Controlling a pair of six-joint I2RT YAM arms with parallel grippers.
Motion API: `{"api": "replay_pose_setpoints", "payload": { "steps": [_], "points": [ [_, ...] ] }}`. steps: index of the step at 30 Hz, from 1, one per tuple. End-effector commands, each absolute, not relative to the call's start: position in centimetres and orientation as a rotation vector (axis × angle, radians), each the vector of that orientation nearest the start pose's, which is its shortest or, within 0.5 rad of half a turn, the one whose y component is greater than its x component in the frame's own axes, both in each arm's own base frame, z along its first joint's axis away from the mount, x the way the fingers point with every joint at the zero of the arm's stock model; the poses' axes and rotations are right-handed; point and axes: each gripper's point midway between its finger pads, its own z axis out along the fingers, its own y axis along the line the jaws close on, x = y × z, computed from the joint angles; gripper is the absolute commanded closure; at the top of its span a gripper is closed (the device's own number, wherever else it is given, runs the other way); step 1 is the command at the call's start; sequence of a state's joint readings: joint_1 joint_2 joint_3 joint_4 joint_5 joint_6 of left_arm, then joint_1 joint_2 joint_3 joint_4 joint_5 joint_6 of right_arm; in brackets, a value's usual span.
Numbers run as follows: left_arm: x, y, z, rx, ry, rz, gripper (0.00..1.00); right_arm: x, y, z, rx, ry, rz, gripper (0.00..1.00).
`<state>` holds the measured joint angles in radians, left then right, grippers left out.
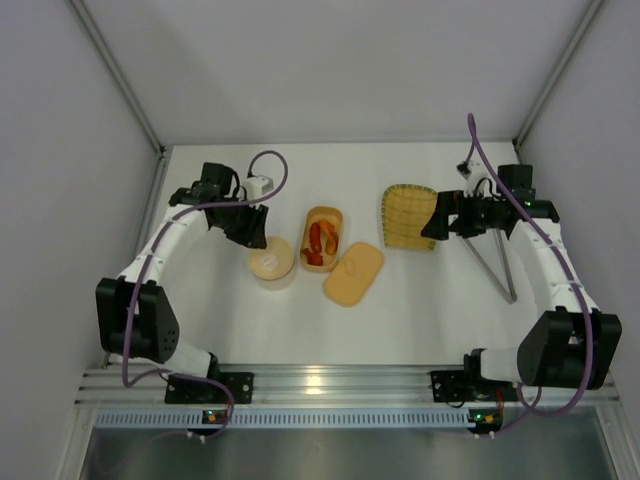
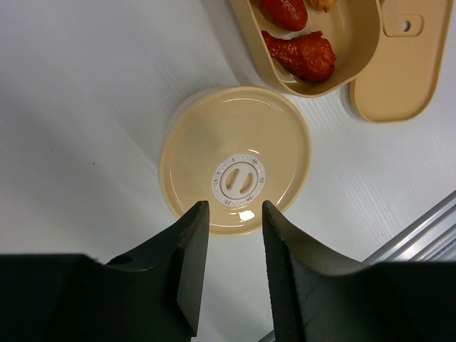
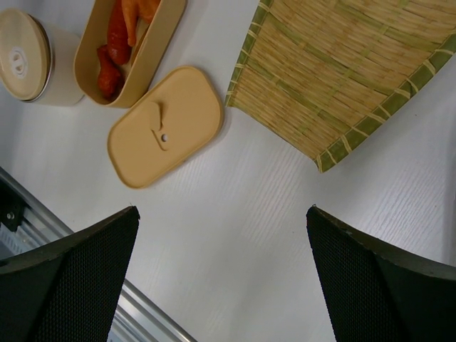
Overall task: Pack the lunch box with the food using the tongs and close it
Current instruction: Close the box lid on the packing box.
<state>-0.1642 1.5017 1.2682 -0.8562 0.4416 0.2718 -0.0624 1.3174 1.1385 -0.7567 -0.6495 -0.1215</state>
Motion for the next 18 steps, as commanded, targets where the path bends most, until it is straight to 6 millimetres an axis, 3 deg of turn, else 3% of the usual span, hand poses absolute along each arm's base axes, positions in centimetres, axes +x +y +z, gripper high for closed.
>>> {"api": "replay_pose_setpoints", "payload": {
  "steps": [1, 9, 18],
  "points": [
    [32.4, -12.5, 14.2, 0.684, 2.488, -0.504, 0.60, 31.4, 9.3, 20.1, -0.380, 2.268, 0.728, 0.01],
    [34.0, -13.1, 12.0, 0.663, 2.520, -0.443, 0.60, 31.3, 9.3, 19.9, -0.381, 2.272, 0.733, 0.01],
    [33.4, -12.8, 8.5, 0.662, 2.628, -0.444, 0.59, 31.2, 9.4, 19.5, -0.384, 2.277, 0.743, 0.01]
  ]
}}
